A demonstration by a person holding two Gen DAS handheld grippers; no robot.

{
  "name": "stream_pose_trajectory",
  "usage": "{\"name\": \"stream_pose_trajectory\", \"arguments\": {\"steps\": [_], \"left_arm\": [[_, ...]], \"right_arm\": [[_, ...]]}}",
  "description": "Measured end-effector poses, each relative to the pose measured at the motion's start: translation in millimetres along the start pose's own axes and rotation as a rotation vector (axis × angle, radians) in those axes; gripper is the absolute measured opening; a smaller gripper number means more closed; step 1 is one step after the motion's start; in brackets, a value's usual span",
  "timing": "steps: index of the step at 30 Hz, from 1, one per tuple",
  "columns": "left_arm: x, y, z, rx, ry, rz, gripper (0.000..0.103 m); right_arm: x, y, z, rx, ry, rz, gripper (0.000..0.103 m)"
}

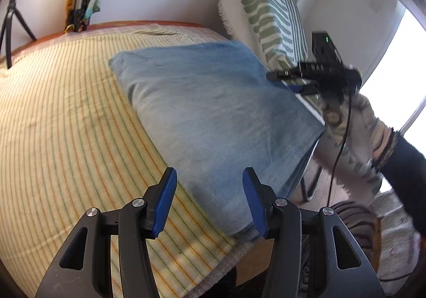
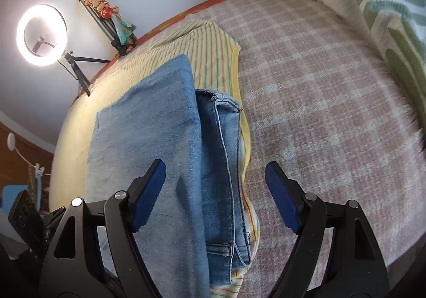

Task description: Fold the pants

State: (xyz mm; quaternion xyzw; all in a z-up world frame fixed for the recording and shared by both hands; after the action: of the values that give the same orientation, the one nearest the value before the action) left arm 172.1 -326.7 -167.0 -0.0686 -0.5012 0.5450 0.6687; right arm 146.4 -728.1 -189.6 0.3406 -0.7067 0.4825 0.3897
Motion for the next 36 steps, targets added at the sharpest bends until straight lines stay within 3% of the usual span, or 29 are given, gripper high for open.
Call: {"name": "stream_pose_trajectory", "arguments": {"steps": [6, 14, 19, 20, 21, 24, 32, 35, 36], "left_arm": [[7, -31, -19, 0.105, 0.016, 0.033, 0.060], [-23, -45, -58, 0.236, 0.000, 0.007, 0.060], [-42, -42, -64, 0.282, 0.031, -0.020, 0.060], [-46, -42, -64, 0.289, 0.036, -0.017, 0.060], [-47, -45, -65, 0.288, 0.032, -0.008, 0.060], [-53, -49, -61, 0.280, 0.034, -0.010, 0.059], [-60, -53, -61, 0.254, 0.036, -0.007, 0.058], [-63, -56, -58, 0.241, 0.018, 0.005, 0.057], [-64, -57, -57, 0.234, 0.013, 0.013, 0.050]], "right_arm": [[-13, -3, 0, 0.027, -0.066, 0.012, 0.080], [-24, -4, -18, 0.096, -0.116, 0.048, 0.080], [-27, -1, -25, 0.109, -0.125, 0.056, 0.068], [-26, 0, -26, 0.108, -0.129, 0.060, 0.059], [-25, 0, -30, 0.119, -0.134, 0.065, 0.051], [-21, 1, -40, 0.165, -0.102, 0.086, 0.044], [-30, -2, -34, 0.118, -0.129, 0.065, 0.053], [-27, 0, -44, 0.173, -0.062, 0.105, 0.046], [-25, 0, -46, 0.184, -0.037, 0.108, 0.041]]}}
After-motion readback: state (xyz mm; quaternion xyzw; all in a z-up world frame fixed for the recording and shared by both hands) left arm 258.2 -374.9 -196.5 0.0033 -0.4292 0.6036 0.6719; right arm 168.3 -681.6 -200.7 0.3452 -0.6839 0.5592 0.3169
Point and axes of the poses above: each gripper's, at about its wrist camera, not at the fingertips, and x roughly against the way its jaws point, z to its right, y to its underside, the point moved 7 cm from there along -x, roughly the way its jaws point, and after that the axes turned 12 degrees about y, right-handed, at the moved point
